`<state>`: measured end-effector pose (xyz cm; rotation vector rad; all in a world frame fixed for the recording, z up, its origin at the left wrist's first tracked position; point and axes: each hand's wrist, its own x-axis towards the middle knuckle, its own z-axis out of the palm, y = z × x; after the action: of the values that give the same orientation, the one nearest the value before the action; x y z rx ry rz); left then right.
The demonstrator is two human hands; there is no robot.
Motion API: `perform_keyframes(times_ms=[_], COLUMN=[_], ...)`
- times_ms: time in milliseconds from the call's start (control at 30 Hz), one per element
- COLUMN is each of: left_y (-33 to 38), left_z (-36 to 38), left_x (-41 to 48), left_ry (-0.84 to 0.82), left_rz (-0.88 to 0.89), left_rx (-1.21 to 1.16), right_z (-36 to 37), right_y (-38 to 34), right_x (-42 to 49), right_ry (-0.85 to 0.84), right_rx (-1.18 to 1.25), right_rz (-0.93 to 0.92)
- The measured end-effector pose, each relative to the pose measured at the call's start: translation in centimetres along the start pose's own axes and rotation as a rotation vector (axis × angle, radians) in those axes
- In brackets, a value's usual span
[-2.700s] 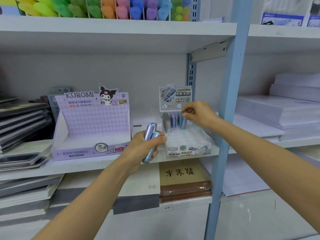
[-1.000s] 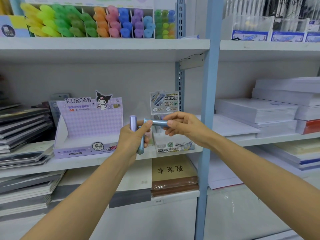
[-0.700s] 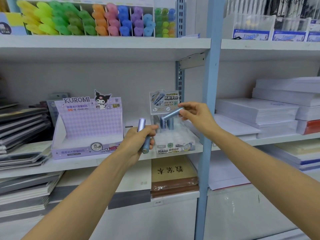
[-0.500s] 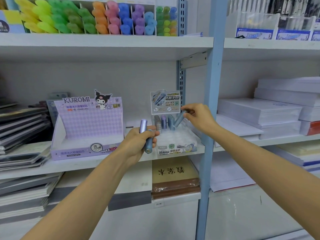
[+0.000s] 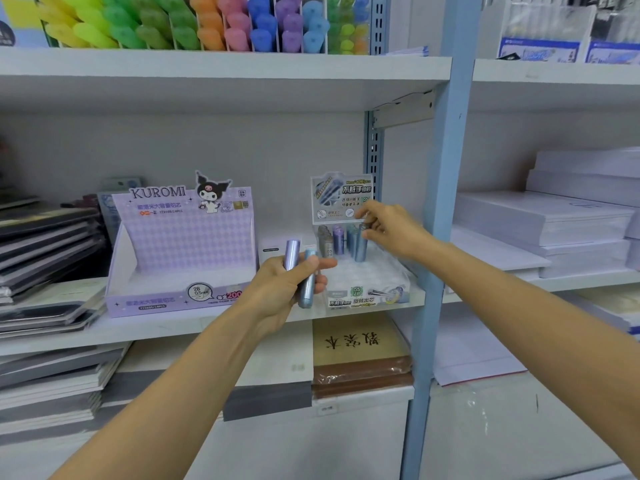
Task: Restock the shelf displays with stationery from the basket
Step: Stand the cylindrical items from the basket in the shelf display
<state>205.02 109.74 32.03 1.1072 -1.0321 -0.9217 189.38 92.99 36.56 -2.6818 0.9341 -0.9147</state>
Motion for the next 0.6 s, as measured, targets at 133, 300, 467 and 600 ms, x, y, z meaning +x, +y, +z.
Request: perform_keyframes(times_ms=[133, 300, 467, 600], left_y=[-0.1, -0.3, 0.0, 0.3], left_z=[0.1, 0.0, 0.5, 1.2], left_x=[-0.2, -0.4, -0.5, -0.8], left_ry=[-0.022, -0.019, -0.042, -0.091], left_rz=[-0.018, -0.036, -0.048, -0.050], left_rx=[-0.057, -0.038, -0.005, -0.001], right_z=[0.9, 2.1, 1.0, 0.2], right_y=[0.5, 1.2, -0.7, -3.3], right_x=[0.0, -0.4, -1.7, -3.7], right_ry=[0.024, 0.076, 0.135, -0.138], right_rx=[0.099, 0.021, 0.291, 0.653], right_rz=[0.013, 0.008, -0.083, -0.176])
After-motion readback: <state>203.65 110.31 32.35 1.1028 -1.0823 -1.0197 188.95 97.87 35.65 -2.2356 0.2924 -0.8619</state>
